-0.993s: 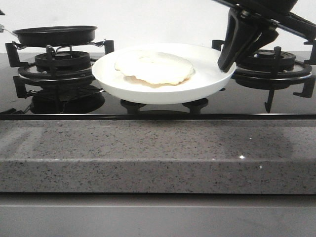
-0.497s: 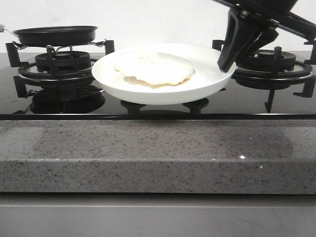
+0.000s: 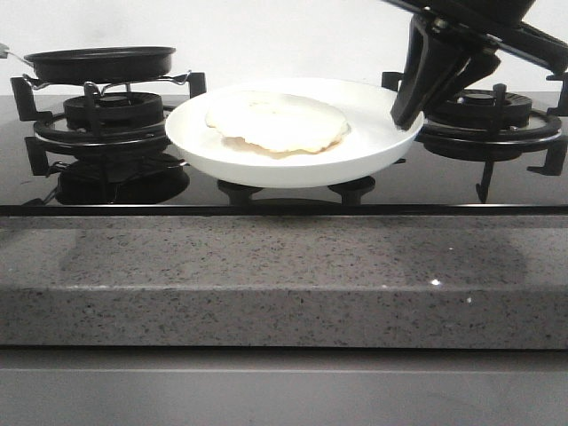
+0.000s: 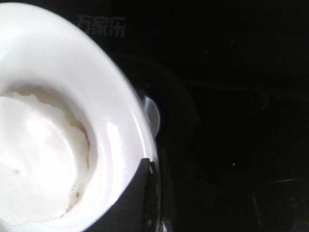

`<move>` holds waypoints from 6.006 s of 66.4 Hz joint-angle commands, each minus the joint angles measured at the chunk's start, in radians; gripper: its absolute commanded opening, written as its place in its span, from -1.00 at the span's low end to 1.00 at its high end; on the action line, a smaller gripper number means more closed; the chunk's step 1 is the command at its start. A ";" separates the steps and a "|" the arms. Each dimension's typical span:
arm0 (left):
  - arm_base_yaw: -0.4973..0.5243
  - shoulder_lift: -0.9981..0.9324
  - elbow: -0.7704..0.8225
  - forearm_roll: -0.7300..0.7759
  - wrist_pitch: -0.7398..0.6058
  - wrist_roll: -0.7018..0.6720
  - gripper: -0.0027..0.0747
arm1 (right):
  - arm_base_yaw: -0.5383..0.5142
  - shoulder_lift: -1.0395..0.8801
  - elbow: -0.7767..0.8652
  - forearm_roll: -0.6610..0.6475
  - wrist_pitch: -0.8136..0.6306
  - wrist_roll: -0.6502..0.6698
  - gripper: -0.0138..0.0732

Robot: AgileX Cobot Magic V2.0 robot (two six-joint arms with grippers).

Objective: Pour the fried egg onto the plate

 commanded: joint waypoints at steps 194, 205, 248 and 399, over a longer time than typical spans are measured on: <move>-0.501 -0.767 0.638 0.623 -0.191 -0.419 0.40 | -0.106 0.438 -0.960 -0.066 0.266 -0.047 0.10; -0.501 -0.767 0.638 0.623 -0.191 -0.419 0.40 | -0.067 0.335 -0.919 -0.199 0.270 -0.047 0.10; -0.501 -0.767 0.666 0.623 -0.191 -0.419 0.40 | -0.045 -0.322 -0.082 -0.334 -0.001 -0.049 0.10; -0.427 -1.031 1.041 0.547 -0.698 -0.412 -0.98 | -0.045 -0.994 0.545 -0.361 0.048 -0.049 -0.93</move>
